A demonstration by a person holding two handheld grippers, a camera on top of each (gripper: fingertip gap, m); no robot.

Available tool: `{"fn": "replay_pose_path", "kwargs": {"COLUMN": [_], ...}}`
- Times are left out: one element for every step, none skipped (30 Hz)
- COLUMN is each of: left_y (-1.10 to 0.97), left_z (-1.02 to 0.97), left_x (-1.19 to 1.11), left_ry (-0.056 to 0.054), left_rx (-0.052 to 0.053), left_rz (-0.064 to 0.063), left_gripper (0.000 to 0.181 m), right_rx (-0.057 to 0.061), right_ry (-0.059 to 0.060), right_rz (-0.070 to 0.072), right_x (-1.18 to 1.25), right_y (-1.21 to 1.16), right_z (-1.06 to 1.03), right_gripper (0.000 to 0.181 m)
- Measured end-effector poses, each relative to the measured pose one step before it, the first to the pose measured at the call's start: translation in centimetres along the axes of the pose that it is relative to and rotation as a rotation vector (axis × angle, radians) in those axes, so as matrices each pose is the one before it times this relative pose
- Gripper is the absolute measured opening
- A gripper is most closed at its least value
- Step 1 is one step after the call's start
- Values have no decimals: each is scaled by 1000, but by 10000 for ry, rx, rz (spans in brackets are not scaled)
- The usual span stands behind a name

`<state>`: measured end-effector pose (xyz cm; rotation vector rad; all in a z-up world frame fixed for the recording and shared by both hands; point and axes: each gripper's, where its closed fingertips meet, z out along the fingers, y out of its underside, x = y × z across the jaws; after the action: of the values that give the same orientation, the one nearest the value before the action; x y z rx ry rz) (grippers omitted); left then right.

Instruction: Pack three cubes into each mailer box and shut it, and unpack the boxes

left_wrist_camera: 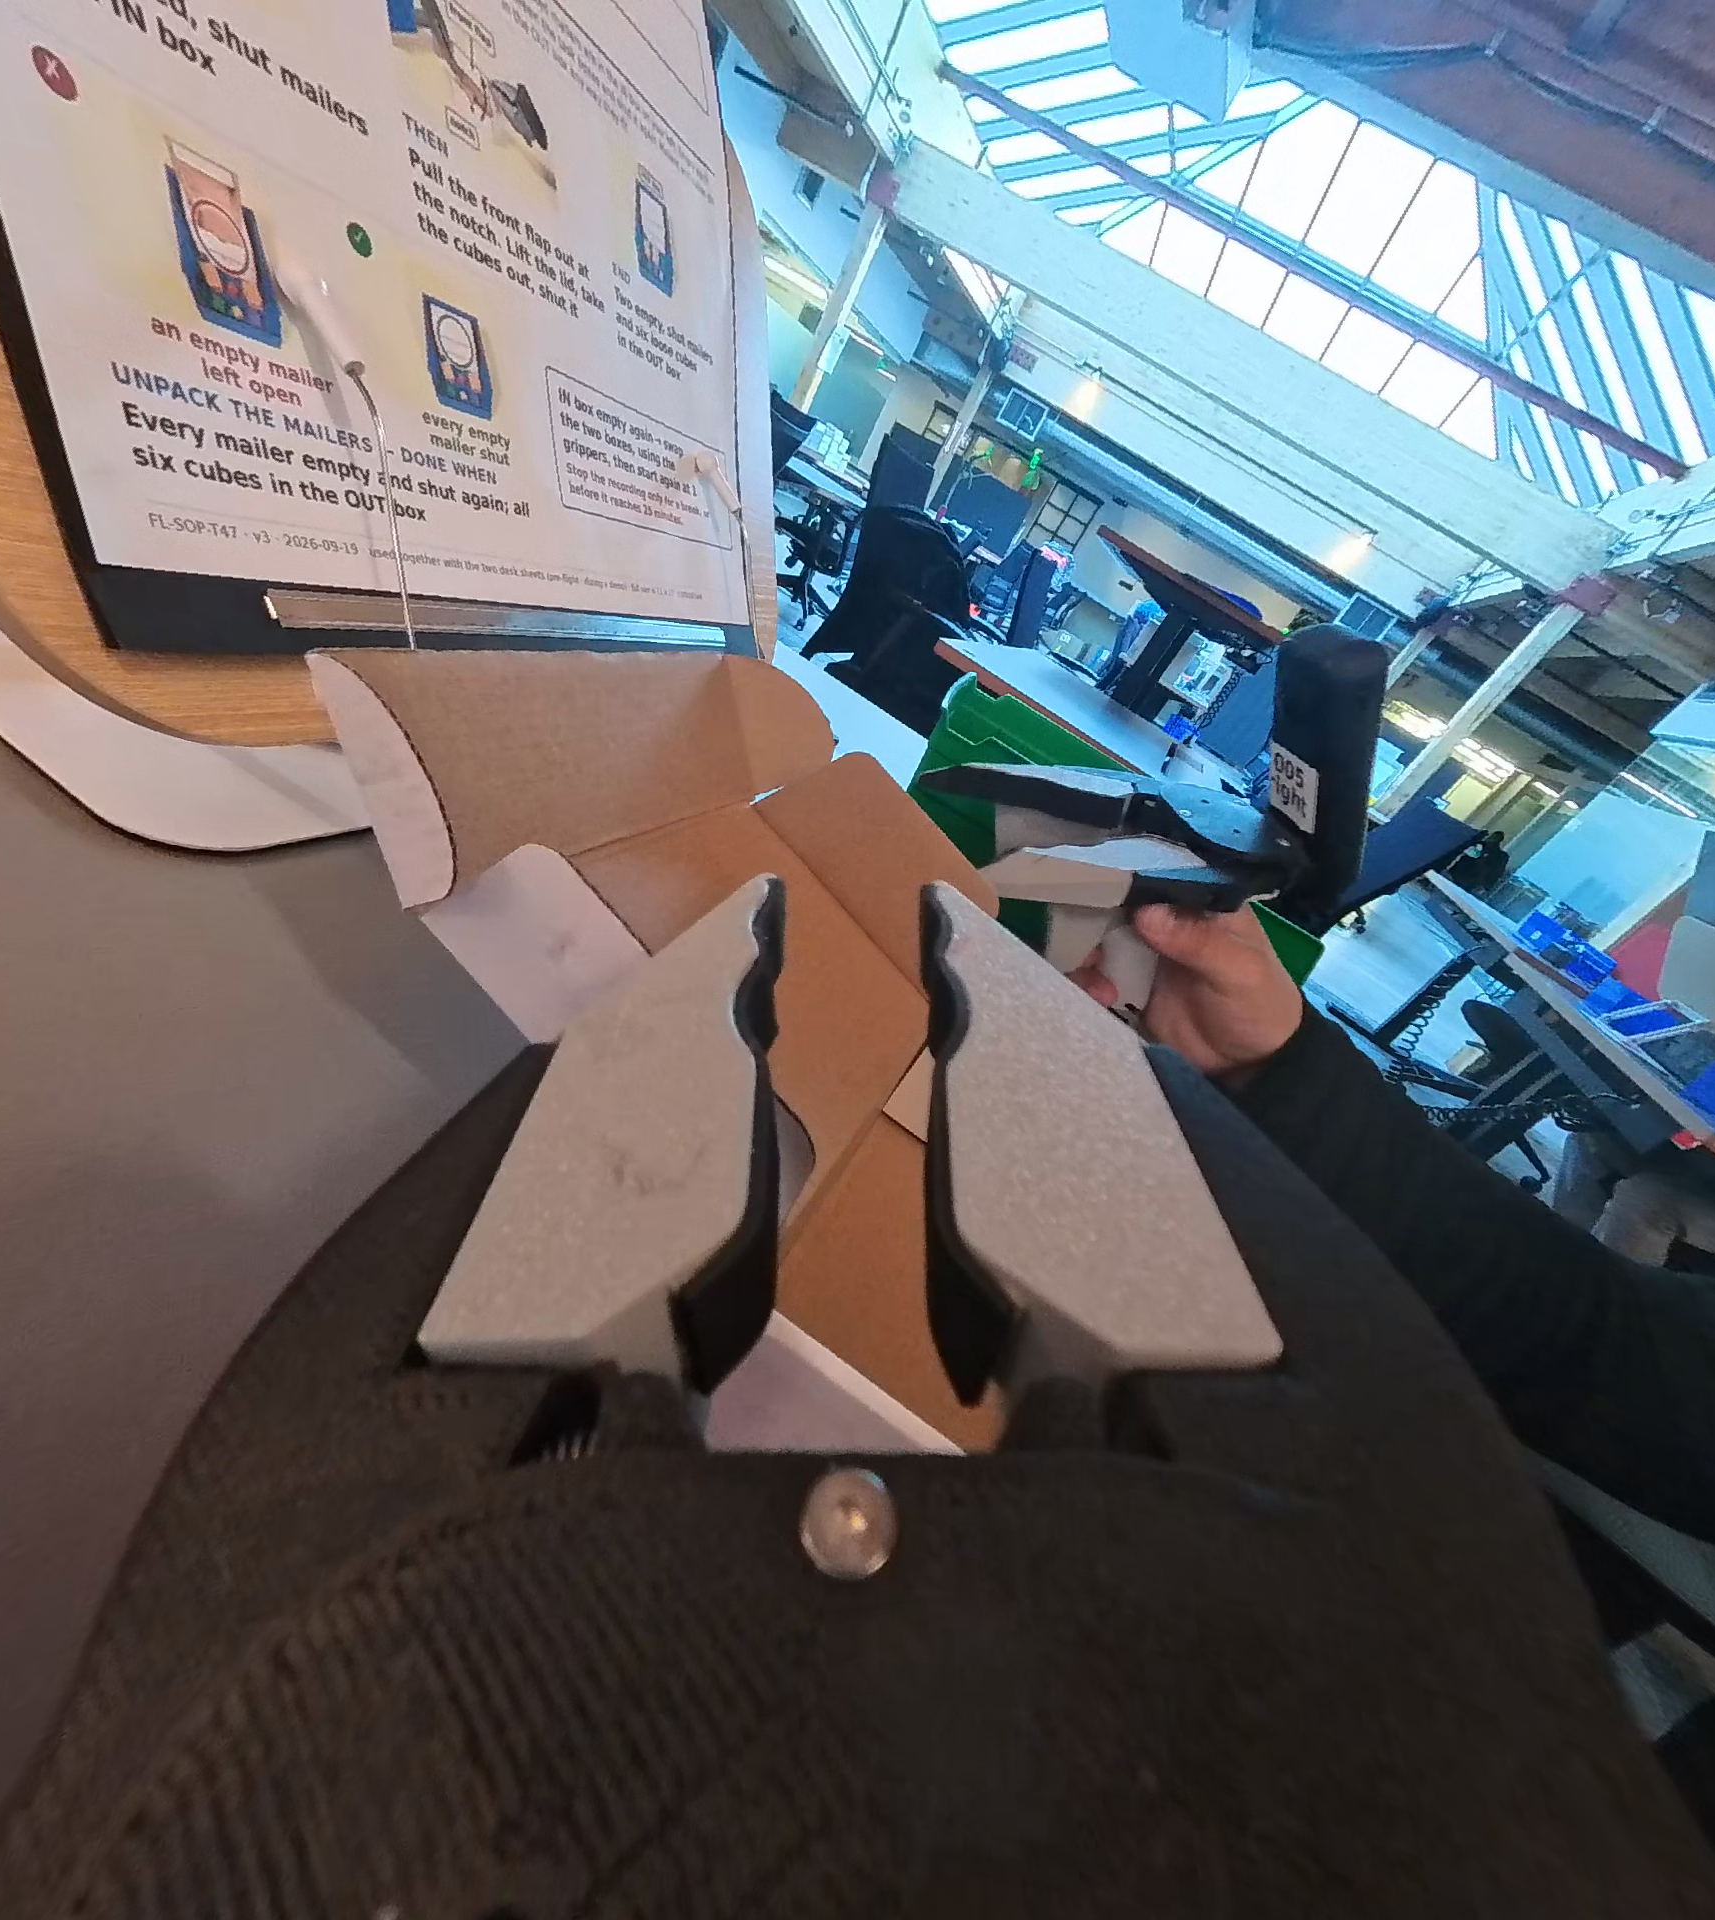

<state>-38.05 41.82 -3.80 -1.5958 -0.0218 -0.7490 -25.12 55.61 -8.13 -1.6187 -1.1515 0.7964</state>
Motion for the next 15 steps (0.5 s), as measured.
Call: {"fn": "replay_pose_path", "kwargs": {"left_y": [0,1,17,32,46,37,44,53,55,30,35,35,11,14,5], "left_z": [2,6,9,25,23,27,28,39,23,19,20,20,34,18,12], "left_x": [4,-4,14,9,-17,-23,0,7,4,-29,-43,7,33,26,32], "left_ry": [-3,-5,3,6,-6,-10,3,13,-4,-26,-35,-6,13,11,16], "left_rx": [-3,2,1,-15,-18,-12,-11,-20,-18,-11,-22,-23,-9,1,-2], "left_rz": [6,7,2,-2,4,3,-9,-11,6,28,33,18,2,-5,-8], "left_gripper": [24,24,24,24,24,24,24,24,24,24,24,24,24,24,24], "right_rx": [24,19,5,-3,-11,5,9,-14,-25,-16,-17,-31,-43,-38,-30], "right_ry": [-83,-61,-27,-20,-13,46,87,44,-1,6,3,2,21,8,-135], "right_rz": [20,29,53,71,75,101,119,113,116,126,112,89,78,88,56], "right_x": [-122,-97,-21,0,47,146,216,157,110,114,120,97,107,67,-155], "right_y": [-36,-29,-6,10,34,5,11,38,47,32,41,75,71,77,59], "right_z": [-38,-41,-32,-16,-3,-4,-9,-14,-14,-8,-5,8,28,54,26], "right_gripper": [94,95,95,94,92,89,84,80,77,73,73,70,65,59,69]}}
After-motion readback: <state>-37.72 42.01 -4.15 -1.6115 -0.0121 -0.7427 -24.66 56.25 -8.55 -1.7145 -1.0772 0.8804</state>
